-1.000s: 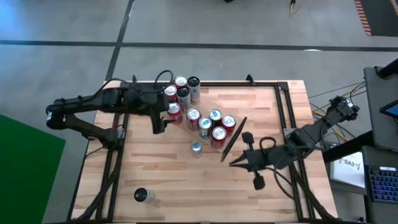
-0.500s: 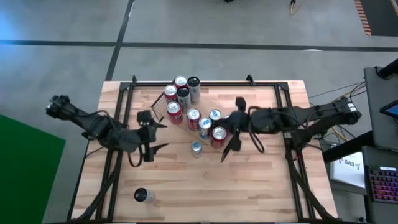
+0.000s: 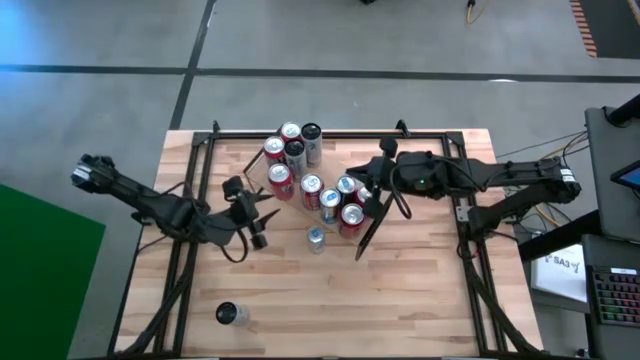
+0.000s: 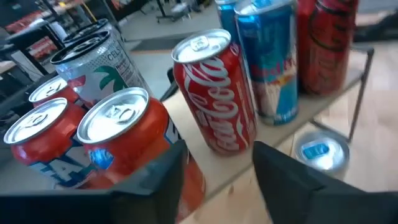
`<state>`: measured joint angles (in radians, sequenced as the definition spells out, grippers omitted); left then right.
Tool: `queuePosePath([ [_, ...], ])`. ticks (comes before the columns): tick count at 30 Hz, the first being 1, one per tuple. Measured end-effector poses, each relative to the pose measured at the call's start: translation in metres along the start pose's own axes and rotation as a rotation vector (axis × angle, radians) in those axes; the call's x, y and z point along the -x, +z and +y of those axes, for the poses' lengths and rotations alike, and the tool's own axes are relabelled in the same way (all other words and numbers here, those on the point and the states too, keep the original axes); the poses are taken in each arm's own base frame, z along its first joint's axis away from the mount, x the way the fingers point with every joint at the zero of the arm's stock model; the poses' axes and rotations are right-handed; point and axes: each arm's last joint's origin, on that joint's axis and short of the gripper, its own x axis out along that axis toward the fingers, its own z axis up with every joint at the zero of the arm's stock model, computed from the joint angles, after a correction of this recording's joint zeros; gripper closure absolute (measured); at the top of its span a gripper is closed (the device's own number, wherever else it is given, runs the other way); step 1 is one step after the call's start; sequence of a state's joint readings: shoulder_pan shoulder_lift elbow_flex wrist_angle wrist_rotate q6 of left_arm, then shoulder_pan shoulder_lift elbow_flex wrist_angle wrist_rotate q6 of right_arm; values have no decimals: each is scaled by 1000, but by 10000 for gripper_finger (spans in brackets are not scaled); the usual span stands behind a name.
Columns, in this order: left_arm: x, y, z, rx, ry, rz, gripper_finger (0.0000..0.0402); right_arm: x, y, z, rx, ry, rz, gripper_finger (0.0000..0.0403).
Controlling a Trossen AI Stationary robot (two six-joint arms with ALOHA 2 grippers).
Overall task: Place canned beverage on shelf
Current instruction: Put the red soda can on the shelf, align with the other red soda cans
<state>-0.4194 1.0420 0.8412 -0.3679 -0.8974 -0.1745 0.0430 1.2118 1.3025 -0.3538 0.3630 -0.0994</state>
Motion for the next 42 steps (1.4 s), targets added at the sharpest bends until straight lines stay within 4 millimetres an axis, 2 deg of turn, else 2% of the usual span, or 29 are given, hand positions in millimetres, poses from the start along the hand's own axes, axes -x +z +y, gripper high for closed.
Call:
queuePosePath([
  [7,-16,-12,-1,71,34,-67,367,0,0,-1,33,-6,1,394],
  [9,-20,-18,-3,80,41,-68,392,0,0,-1,38,-5,3,394],
  [14,-26,-24,-3,88,86,-66,385,0,-1,-1,53,-5,8,394],
  [26,-38,-26,5,85,149,-37,401,0,-2,-1,56,-4,17,394],
  [36,-34,-30,10,110,183,-9,401,0,-5,0,60,0,48,394],
  [42,-22,-30,22,155,209,13,401,0,-7,0,54,2,64,394],
])
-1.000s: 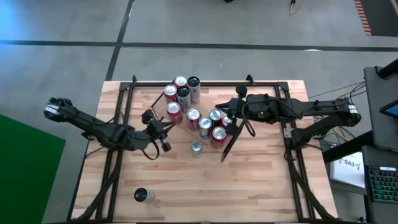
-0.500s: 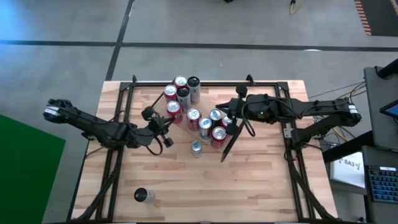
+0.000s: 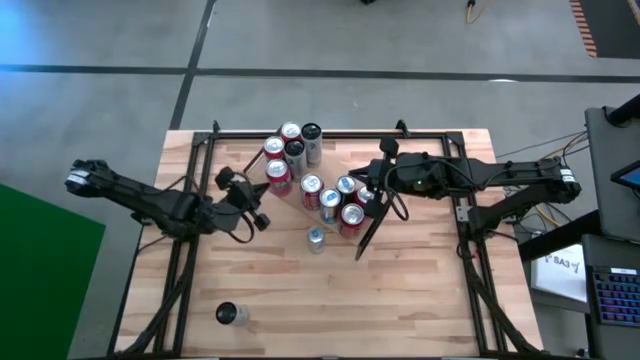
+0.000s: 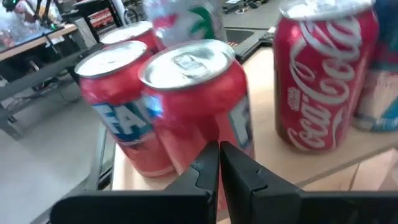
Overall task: Place canned beverage on shelf
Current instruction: Put the red soda can on the shelf, align with the other red soda cans
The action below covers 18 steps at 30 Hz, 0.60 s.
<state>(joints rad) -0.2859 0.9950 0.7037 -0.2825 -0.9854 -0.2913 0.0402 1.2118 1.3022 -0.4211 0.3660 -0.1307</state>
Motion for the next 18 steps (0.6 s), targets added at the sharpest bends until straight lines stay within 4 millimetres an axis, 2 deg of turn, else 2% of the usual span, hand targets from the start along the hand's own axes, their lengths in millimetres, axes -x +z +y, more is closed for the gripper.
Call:
queuePosePath([
  [5,9,13,7,44,-110,23,402,0,-2,0,6,2,17,394],
  [8,9,19,1,34,-220,-1,402,0,-2,0,7,2,18,394],
  [11,4,24,-10,18,-255,-54,402,0,-2,0,7,2,18,394],
  [14,-5,23,-23,-17,-242,-71,402,0,-2,0,7,2,18,394],
  [18,-17,14,-33,-37,-64,-62,402,0,-2,0,9,2,18,394],
])
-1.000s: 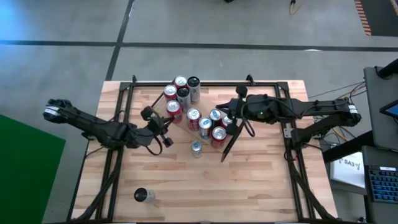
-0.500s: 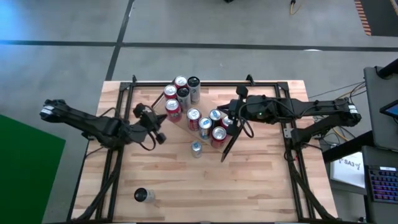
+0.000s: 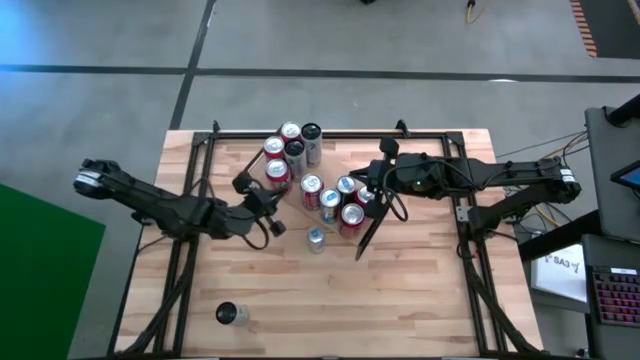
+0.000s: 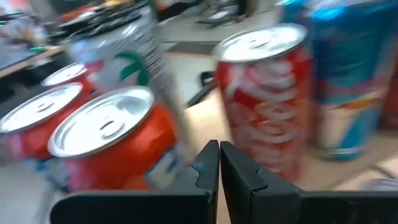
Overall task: Place canned beverage on shelf
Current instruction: Put the red soda can on the shelf, align with the other red soda cans
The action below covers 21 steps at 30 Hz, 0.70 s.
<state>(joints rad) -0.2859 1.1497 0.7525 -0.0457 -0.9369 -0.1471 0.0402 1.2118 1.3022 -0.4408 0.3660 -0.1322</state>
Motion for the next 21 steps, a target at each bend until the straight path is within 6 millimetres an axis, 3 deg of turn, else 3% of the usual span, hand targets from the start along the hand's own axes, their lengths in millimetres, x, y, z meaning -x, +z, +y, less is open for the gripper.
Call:
queuePosePath([
  [7,-4,-8,-4,-15,52,31,402,0,0,0,3,1,3,394],
  [17,8,-8,14,40,87,60,401,0,-2,0,8,3,21,394],
  [21,12,-5,15,49,-47,84,401,0,-2,0,9,3,23,394],
])
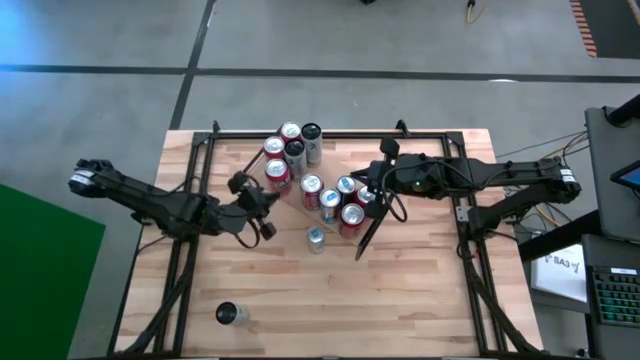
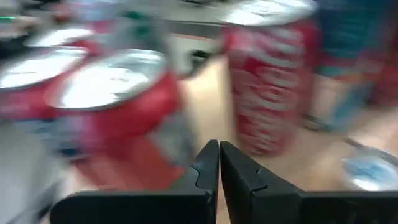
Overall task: Place canned beverage on shelf
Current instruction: Put the red soda can on the shelf, align with the other red soda cans
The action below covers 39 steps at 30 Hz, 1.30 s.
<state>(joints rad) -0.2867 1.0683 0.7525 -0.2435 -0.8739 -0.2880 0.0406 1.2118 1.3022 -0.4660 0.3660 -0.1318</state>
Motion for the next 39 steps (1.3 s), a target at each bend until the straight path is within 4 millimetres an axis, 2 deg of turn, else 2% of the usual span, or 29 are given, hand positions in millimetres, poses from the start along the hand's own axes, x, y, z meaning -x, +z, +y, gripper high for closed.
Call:
queuePosePath([
  [3,1,3,-5,-24,-153,7,401,0,0,0,1,0,1,394],
  [6,1,11,-7,-22,-167,-60,401,0,0,0,1,0,1,394],
  [13,1,26,-4,-35,32,-198,401,0,0,0,0,0,1,394],
  [18,-2,30,2,-52,158,-213,402,0,0,0,0,0,1,394],
  [30,-8,24,9,-122,192,-156,402,0,0,0,-13,0,1,394],
  [39,-4,22,11,-93,183,-143,401,0,0,0,-15,0,1,394],
])
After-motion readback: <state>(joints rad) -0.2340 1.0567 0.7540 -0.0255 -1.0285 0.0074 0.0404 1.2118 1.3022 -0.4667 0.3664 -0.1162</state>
